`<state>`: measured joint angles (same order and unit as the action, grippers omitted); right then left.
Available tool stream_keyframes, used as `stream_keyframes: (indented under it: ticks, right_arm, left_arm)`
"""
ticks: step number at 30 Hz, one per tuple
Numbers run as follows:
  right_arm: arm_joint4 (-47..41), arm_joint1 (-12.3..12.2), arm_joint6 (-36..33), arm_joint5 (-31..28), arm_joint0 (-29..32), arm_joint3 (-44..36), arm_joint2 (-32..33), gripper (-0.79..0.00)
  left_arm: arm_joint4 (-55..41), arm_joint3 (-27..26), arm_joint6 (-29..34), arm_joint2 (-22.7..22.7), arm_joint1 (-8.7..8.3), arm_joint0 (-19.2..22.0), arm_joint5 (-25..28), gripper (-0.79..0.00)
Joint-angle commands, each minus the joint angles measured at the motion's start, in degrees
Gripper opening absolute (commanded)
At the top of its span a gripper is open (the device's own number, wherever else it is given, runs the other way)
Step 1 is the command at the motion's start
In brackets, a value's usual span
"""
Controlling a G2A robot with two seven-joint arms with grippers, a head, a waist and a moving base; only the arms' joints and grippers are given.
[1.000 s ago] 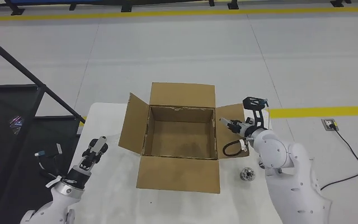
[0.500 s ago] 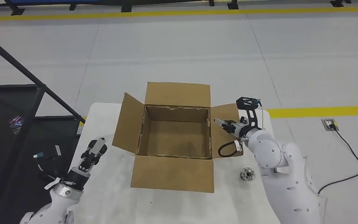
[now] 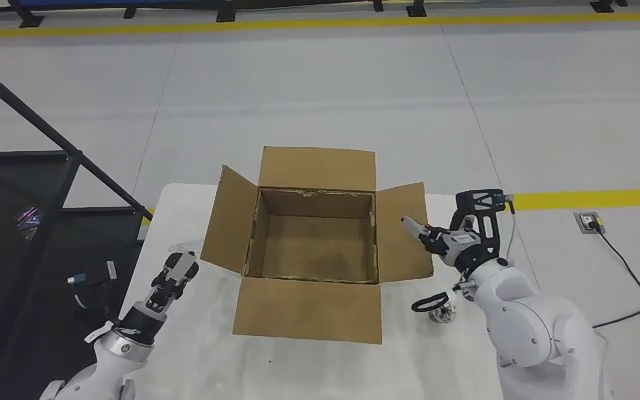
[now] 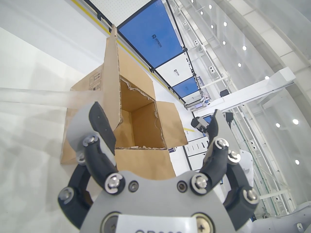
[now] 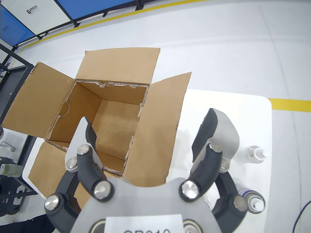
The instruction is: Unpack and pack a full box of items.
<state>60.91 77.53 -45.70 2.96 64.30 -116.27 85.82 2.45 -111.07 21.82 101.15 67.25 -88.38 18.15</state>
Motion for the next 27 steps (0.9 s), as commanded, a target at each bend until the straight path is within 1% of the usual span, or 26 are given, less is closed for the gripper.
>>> stream_keyframes:
  ticks: [1,22,25,27]
  right_arm:
    - [-0.14,0.01,-0.12,0.05,-0.22,0.42,-0.04,0.0]
    - [-0.14,0.01,-0.12,0.05,-0.22,0.42,-0.04,0.0]
    - [1.0,-0.15,1.06,-0.99,0.51,0.15,-0.08,0.0]
    - [2.75,-0.4,1.01,-2.72,1.19,-1.28,-0.11,0.0]
  left_arm:
    - [0.01,0.0,-0.01,0.0,0.0,0.0,-0.01,0.0]
    - [0.01,0.0,-0.01,0.0,0.0,0.0,-0.01,0.0]
    - [0.01,0.0,-0.01,0.0,0.0,0.0,-0.01,0.0]
    - [-0.66,0.21,-0.14,0.22,-0.01,0.0,-0.18,0.0]
